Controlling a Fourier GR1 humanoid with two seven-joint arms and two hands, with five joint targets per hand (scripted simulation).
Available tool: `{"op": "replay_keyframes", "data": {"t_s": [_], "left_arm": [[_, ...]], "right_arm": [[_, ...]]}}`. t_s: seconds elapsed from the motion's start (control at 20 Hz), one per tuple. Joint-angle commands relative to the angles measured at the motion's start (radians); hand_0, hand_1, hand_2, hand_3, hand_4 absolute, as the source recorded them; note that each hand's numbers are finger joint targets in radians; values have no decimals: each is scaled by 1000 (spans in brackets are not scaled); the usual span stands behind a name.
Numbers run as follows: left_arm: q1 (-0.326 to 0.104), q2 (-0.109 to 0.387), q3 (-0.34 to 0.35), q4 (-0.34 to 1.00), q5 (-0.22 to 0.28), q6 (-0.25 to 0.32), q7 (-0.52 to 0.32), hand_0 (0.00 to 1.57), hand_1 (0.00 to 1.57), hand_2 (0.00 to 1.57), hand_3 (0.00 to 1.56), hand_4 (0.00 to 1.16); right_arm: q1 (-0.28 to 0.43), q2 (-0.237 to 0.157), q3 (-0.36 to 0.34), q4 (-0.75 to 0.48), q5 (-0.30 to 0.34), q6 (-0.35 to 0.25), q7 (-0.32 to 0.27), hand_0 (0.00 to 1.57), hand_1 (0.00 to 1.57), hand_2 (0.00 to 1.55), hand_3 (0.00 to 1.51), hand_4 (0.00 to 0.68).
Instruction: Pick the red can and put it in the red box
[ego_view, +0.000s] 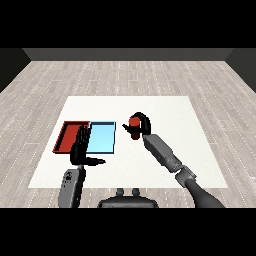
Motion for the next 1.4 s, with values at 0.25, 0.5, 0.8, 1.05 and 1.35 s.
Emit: {"op": "replay_keyframes", "data": {"t_s": [0.25, 0.5, 0.8, 1.05, 1.35], "left_arm": [[-52, -22, -181, -38, -85, 101, 169, 0, 0, 0, 0, 0], [-85, -23, -242, 27, -107, 176, 146, 0, 0, 0, 0, 0], [-180, -23, -307, 108, -92, 271, 197, 0, 0, 0, 0, 0], [-233, -23, -345, 165, -58, 295, 221, 0, 0, 0, 0, 0], [-276, -23, -359, 340, -14, 317, 129, 0, 0, 0, 0, 0]], "right_arm": [[237, -76, 79, -497, 108, -174, 100, 1485, 1485, 1441, 1398, 631], [349, -131, 114, -732, 196, -228, 198, 1440, 1440, 1405, 1382, 628], [358, -98, 22, -730, 272, -144, 171, 1435, 1435, 1423, 1401, 634], [392, -52, 18, -790, 360, -149, 230, 1442, 1442, 1430, 1395, 616], [483, -50, 26, -917, 433, -119, 249, 1451, 1451, 1442, 1395, 651]]}}
